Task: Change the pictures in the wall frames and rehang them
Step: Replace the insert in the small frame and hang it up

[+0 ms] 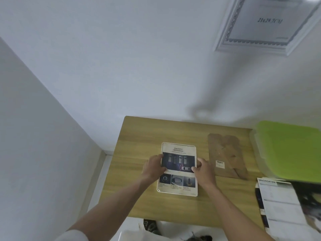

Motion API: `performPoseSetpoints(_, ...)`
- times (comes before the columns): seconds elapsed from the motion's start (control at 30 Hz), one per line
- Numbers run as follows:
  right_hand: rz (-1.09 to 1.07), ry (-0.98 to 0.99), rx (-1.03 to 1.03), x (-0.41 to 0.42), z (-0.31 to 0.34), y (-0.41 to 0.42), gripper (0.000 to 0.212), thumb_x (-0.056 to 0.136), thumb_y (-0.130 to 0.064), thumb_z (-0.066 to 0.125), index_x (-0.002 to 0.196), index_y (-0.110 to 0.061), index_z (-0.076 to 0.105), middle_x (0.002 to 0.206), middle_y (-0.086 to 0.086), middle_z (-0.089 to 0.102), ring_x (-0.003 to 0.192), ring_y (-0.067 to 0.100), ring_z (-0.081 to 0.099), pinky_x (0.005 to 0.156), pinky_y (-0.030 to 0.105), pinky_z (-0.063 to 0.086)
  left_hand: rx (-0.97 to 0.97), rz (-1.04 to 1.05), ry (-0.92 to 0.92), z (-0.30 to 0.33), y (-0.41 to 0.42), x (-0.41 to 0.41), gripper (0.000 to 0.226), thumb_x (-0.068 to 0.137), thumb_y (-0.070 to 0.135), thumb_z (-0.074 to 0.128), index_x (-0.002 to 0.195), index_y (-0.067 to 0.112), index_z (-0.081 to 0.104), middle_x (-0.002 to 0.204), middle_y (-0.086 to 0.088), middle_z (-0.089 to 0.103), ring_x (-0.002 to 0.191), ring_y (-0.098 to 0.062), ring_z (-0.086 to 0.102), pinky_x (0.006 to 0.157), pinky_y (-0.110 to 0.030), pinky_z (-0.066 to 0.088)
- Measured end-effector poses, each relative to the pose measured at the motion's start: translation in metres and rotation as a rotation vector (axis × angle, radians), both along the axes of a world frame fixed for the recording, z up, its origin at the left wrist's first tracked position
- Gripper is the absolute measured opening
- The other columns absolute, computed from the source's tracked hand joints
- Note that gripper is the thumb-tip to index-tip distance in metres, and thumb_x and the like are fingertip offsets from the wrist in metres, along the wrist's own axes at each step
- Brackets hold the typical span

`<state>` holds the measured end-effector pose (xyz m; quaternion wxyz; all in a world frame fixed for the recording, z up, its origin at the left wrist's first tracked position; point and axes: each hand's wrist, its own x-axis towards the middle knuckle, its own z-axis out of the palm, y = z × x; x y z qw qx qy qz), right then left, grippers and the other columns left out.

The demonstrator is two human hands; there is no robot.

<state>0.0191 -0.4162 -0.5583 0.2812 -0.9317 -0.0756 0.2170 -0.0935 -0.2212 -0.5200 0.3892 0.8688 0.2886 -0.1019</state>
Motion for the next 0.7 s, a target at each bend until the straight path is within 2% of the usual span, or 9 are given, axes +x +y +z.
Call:
performPoseSetpoints(0.07, 0.009, -0.034, -0.065, -0.004, 0.003, 0.002, 0.045, 0.092, -0.025, 0.065, 0.135, -0.026, 0.052, 0.119, 0.002, 0.054, 0.102, 0.021, 0.061, 0.079, 0.033, 0.049, 0.120, -0.051, 0.029, 0.001, -0.002, -0.002, 0.048, 0.086, 0.023, 0.066, 0.133, 0.019, 0.053, 0.108, 0.000, 0.057, 0.091, -0.019, 0.059, 0.073, -0.031, 0.048)
performPoseSetpoints(0.13, 0.017, -0.040, -0.056, -0.009, 0.005, 0.002, 0.048, 0.094, -0.026, 0.062, 0.139, -0.028, 0.047, 0.123, 0.004, 0.051, 0.106, 0.022, 0.059, 0.084, 0.036, 0.052, 0.143, -0.050, 0.047, -0.003, -0.003, -0.003, 0.046, 0.087, 0.027, 0.066, 0.131, 0.020, 0.054, 0.109, 0.000, 0.052, 0.090, -0.020, 0.058, 0.074, -0.032, 0.047)
performPoseSetpoints(0.27, 0.052, -0.052, -0.036, -0.012, 0.001, 0.000, 0.049, 0.098, -0.028, 0.056, 0.145, -0.028, 0.043, 0.125, 0.005, 0.053, 0.109, 0.023, 0.058, 0.089, 0.038, 0.051, 0.141, -0.060, 0.061, -0.011, -0.001, -0.006, 0.048, 0.087, 0.030, 0.065, 0.133, 0.022, 0.055, 0.111, -0.001, 0.052, 0.096, -0.023, 0.059, 0.085, -0.039, 0.052)
performPoseSetpoints(0.4, 0.092, -0.073, -0.023, -0.013, 0.002, -0.002, 0.052, 0.100, -0.027, 0.053, 0.149, -0.028, 0.037, 0.127, 0.004, 0.052, 0.109, 0.021, 0.057, 0.084, 0.032, 0.048, 0.129, -0.067, 0.036, -0.016, 0.001, -0.004, 0.048, 0.087, 0.028, 0.067, 0.132, 0.018, 0.057, 0.109, -0.004, 0.055, 0.096, -0.024, 0.058, 0.084, -0.039, 0.052)
performPoseSetpoints(0.53, 0.121, -0.073, -0.032, -0.014, 0.003, -0.003, 0.050, 0.102, -0.027, 0.050, 0.151, -0.024, 0.038, 0.133, 0.006, 0.049, 0.118, 0.021, 0.054, 0.096, 0.032, 0.045, 0.101, -0.049, 0.007, -0.018, 0.002, -0.003, 0.048, 0.086, 0.023, 0.068, 0.132, 0.014, 0.058, 0.108, -0.005, 0.056, 0.096, -0.024, 0.058, 0.084, -0.037, 0.052)
performPoseSetpoints(0.7, 0.111, -0.066, -0.014, -0.015, 0.004, -0.001, 0.050, 0.102, -0.026, 0.050, 0.151, -0.023, 0.039, 0.135, 0.007, 0.048, 0.122, 0.022, 0.052, 0.100, 0.032, 0.043, 0.065, -0.034, -0.017, -0.020, 0.004, -0.002, 0.051, 0.086, 0.020, 0.069, 0.134, 0.013, 0.056, 0.108, -0.006, 0.056, 0.096, -0.023, 0.058, 0.088, -0.039, 0.052)
